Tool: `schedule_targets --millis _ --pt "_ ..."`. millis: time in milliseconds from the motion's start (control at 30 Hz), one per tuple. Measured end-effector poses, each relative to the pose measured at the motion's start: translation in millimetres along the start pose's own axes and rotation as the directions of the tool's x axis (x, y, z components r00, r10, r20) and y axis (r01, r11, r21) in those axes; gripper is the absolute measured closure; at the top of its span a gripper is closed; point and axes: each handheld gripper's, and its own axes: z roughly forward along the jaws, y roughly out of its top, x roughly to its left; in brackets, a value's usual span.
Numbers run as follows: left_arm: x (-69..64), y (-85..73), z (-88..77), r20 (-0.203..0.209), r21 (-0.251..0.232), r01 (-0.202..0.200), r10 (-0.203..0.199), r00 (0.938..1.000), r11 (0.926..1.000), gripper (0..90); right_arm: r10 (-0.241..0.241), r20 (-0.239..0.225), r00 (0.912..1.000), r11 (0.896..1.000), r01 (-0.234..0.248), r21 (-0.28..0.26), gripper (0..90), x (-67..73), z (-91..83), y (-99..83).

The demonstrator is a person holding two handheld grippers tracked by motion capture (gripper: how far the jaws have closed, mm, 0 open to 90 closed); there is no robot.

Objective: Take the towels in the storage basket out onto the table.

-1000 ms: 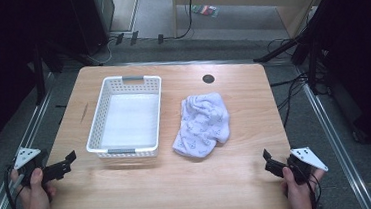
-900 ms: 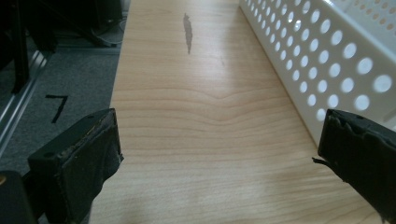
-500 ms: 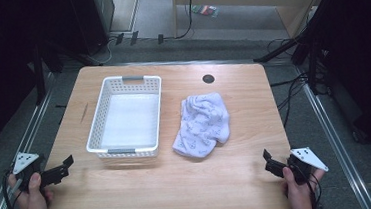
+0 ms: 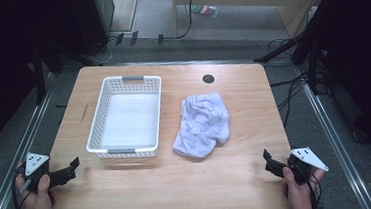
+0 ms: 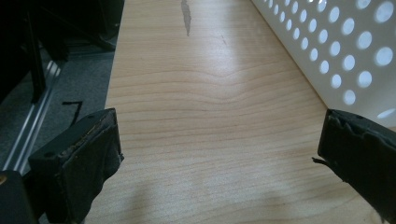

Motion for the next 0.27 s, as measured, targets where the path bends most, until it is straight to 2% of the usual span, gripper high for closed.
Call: schedule_targets --millis 267 --pt "1.3 0.6 0.4 0.015 0.012 0.004 -0.004 0.9999 0.9999 0.0 0.004 0.006 1.0000 1.000 -0.004 0.002 1.1 -0.2 0.2 0.2"
